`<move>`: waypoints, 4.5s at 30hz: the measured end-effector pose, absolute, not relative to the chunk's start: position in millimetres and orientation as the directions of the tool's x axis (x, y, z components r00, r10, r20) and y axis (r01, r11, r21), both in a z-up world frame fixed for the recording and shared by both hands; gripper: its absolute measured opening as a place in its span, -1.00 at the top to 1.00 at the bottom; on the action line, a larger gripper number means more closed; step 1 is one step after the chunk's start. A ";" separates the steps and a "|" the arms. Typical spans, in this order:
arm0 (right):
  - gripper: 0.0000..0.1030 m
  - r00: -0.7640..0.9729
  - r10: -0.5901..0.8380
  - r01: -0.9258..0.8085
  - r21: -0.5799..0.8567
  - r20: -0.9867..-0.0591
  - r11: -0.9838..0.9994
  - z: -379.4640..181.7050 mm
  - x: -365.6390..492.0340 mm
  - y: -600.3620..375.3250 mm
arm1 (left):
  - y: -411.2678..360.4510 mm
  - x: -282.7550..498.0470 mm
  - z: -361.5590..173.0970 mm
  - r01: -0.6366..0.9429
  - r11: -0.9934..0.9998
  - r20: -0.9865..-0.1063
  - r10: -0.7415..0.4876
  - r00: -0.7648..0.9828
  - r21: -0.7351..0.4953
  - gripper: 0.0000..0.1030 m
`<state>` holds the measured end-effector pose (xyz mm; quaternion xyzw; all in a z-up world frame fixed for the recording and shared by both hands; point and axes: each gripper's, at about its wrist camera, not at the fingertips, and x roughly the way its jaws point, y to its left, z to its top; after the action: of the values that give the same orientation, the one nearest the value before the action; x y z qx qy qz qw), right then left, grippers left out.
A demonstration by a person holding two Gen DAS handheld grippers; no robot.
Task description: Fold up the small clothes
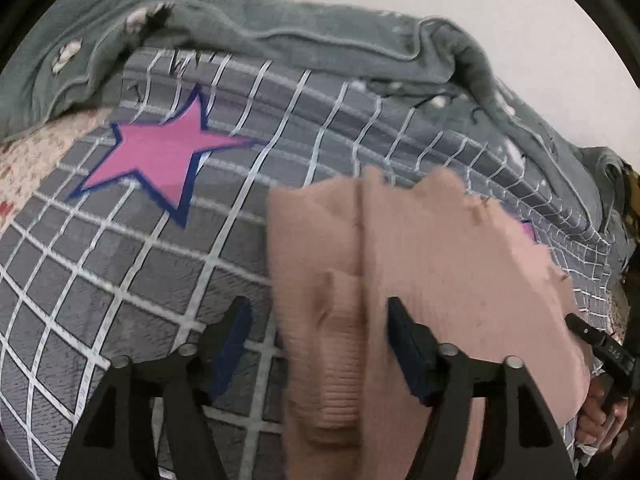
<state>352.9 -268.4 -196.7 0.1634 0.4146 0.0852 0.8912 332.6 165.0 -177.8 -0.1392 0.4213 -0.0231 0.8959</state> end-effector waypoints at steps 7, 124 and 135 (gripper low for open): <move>-0.41 0.632 0.276 -0.024 0.338 -0.724 0.941 -196.6 354.6 -264.5 | 148.5 336.0 -180.4 0.007 0.960 -0.751 -0.224 0.622 -0.280 -0.35; 0.15 0.806 -0.049 -0.020 -0.109 -0.589 0.994 -183.8 127.1 -108.2 | 139.5 192.5 -172.0 0.109 0.912 -0.712 -0.379 0.591 -0.395 -0.13; 0.08 0.763 0.066 -0.092 -0.007 -0.642 0.996 -178.1 115.5 -126.7 | 131.8 190.4 -152.4 0.099 0.924 -0.696 -0.346 0.629 -0.370 0.58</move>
<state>115.5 -126.7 -178.1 -0.0190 0.3413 0.0423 0.9388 190.4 131.8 -152.4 -0.1502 0.4119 -0.1250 0.8900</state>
